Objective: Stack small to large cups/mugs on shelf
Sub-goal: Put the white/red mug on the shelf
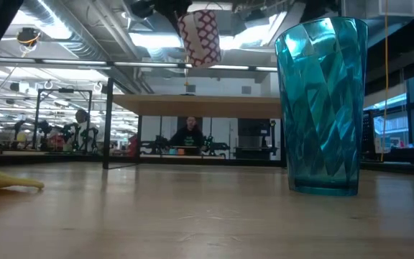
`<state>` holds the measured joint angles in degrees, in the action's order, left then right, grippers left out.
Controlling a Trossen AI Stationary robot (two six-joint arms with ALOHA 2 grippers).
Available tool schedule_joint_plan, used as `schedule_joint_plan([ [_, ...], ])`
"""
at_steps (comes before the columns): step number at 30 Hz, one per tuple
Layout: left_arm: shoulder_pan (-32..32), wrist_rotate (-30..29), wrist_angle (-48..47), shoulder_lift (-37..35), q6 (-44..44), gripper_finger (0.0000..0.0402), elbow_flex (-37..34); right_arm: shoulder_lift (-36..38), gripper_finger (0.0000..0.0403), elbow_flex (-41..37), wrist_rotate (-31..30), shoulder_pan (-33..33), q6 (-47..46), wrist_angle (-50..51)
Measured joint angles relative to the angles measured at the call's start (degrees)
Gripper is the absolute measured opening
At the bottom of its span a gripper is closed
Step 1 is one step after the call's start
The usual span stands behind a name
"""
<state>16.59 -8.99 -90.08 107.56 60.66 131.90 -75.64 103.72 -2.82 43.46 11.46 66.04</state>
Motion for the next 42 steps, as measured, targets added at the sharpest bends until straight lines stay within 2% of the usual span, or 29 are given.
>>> schedule_joint_plan([
  [4, 0.07, -0.02, 0.02, 0.18, -1.14, 0.0012, 0.0, -2.25, 0.0013, -2.95, 16.05, -1.41, -1.74, -4.05],
  [10, -0.04, -0.01, 0.1, 1.14, -1.48, 0.0012, -0.12, -5.02, 0.0013, -15.66, 21.81, -1.87, -3.96, -19.35],
  [17, -0.11, -0.04, 0.68, 3.14, -2.52, 0.0012, -0.02, -9.48, 0.0011, -27.28, 42.03, -0.13, -14.07, -33.63],
  [20, 0.33, 0.72, 0.14, 4.61, -3.79, 0.0012, -0.04, -10.09, 0.0005, -30.09, 48.05, -0.48, -18.92, -40.37],
  [27, 1.44, 3.19, 1.48, 6.67, -5.74, 0.0012, -0.04, -10.14, 0.0003, -33.76, 51.52, -3.47, -27.32, -48.68],
  [34, 1.93, 3.82, 2.85, 7.13, -5.79, 0.0012, -0.04, -10.14, 0.0002, -36.34, 46.36, -5.38, -29.02, -48.94],
  [42, 1.89, 4.04, 3.57, 7.05, -5.79, 0.0012, -0.04, -10.16, 0.0002, -40.89, 43.0, -5.33, -32.45, -56.77],
])
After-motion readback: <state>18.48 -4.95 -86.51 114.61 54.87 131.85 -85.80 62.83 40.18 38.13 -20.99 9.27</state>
